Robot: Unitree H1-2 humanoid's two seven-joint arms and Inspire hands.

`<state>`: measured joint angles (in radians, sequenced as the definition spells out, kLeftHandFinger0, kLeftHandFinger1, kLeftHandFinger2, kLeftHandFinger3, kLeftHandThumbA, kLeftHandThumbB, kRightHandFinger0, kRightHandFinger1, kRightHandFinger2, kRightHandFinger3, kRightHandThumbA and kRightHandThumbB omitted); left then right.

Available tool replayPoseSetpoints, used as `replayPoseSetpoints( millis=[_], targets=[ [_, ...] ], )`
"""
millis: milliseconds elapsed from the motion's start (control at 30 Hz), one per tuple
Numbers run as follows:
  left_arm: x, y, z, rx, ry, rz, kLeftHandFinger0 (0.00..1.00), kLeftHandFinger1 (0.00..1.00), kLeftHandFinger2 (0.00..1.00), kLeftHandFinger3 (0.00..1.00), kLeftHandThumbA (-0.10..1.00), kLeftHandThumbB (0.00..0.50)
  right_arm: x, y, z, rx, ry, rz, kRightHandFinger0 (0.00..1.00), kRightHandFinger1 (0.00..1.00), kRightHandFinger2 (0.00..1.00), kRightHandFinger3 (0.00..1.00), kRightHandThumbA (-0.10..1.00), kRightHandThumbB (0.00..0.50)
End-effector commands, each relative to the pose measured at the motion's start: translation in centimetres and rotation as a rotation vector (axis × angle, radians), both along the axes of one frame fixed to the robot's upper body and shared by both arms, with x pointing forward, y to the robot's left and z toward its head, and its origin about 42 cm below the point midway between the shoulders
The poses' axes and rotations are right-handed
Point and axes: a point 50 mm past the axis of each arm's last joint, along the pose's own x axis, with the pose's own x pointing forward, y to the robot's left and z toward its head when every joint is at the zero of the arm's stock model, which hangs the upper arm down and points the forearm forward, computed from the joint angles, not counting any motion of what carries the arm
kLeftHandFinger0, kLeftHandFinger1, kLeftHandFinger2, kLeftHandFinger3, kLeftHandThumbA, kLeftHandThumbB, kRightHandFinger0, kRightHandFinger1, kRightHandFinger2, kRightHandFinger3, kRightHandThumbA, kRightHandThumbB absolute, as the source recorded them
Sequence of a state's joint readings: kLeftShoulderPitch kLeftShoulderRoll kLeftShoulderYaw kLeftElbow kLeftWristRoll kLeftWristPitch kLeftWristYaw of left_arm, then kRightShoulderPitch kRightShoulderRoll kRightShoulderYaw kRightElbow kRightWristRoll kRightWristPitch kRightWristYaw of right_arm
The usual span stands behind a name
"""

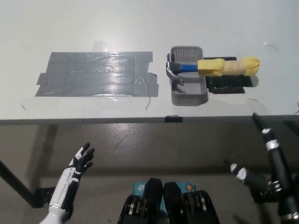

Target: The robot picks the hammer with right hand and hits the black area on the desk and places it back.

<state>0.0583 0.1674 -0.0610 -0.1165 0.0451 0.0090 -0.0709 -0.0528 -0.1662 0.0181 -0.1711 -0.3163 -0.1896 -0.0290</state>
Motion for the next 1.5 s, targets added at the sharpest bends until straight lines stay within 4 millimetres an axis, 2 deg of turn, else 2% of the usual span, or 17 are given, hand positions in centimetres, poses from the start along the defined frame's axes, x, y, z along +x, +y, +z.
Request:
replayPoseSetpoints(
  millis=[0,67,100,200,267,333,433,533,633,833,1100,1467],
  targets=[
    [0.5,-0.5,1.1,0.004,-0.07,-0.038,1.0,1.0,1.0,1.0,1.0,0.053,2.8,-0.8,6.9,-0.271,-0.253,-0.097,1.0,1.0,1.0,1.0,0.79,0.26],
    [0.4,-0.5,1.1,0.0,-0.065,-0.039,1.0,1.0,1.0,1.0,1.0,0.052,4.7,-1.1,8.4,-0.37,-0.255,-0.125,1.0,1.0,1.0,1.0,0.85,0.3],
    [0.5,-0.5,1.1,0.001,-0.069,-0.042,1.0,1.0,1.0,1.0,1.0,0.054,5.9,-1.2,9.2,-0.43,-0.257,-0.14,1.0,1.0,1.0,1.0,0.89,0.308],
    [0.5,-0.4,1.1,0.002,-0.075,-0.043,1.0,1.0,1.0,1.0,1.0,0.056,7.7,-1.1,10.0,-0.506,-0.267,-0.16,1.0,1.0,1.0,1.0,0.91,0.319],
    [0.6,-0.2,1.1,0.007,-0.078,-0.035,1.0,1.0,1.0,1.0,1.0,0.061,9.7,-0.7,10.9,-0.57,-0.271,-0.173,1.0,1.0,1.0,1.0,0.93,0.332],
    [0.5,-0.1,1.2,0.007,-0.078,-0.036,1.0,1.0,1.0,1.0,1.0,0.051,11.0,-0.1,11.5,-0.619,-0.248,-0.179,1.0,1.0,1.0,1.0,0.96,0.345],
    [0.5,-0.1,1.2,0.009,-0.08,-0.033,1.0,1.0,1.0,1.0,1.0,0.063,13.0,0.9,12.6,-0.698,-0.235,-0.2,1.0,1.0,1.0,1.0,1.0,0.371],
    [0.5,0.0,1.2,0.011,-0.08,-0.032,1.0,1.0,1.0,1.0,1.0,0.056,14.5,1.8,13.4,-0.752,-0.208,-0.217,1.0,1.0,1.0,1.0,1.0,0.38],
    [0.5,0.0,1.3,0.015,-0.083,-0.03,1.0,1.0,1.0,1.0,1.0,0.054,16.2,2.7,14.0,-0.805,-0.176,-0.228,1.0,1.0,1.0,1.0,1.0,0.365],
    [0.5,0.0,1.4,0.014,-0.083,-0.029,1.0,1.0,1.0,1.0,1.0,0.059,18.2,4.1,14.4,-0.865,-0.131,-0.239,1.0,1.0,1.0,1.0,1.0,0.378],
    [0.5,0.1,1.6,0.012,-0.088,-0.033,1.0,1.0,1.0,1.0,1.0,0.042,20.6,5.2,13.3,-0.907,-0.091,-0.243,1.0,1.0,1.0,1.0,1.0,0.374],
    [0.8,0.2,1.8,0.012,-0.105,-0.038,1.0,1.0,1.0,1.0,1.0,0.044,22.3,5.3,12.4,-0.906,-0.044,-0.246,1.0,1.0,1.0,1.0,1.0,0.386]
  ],
)
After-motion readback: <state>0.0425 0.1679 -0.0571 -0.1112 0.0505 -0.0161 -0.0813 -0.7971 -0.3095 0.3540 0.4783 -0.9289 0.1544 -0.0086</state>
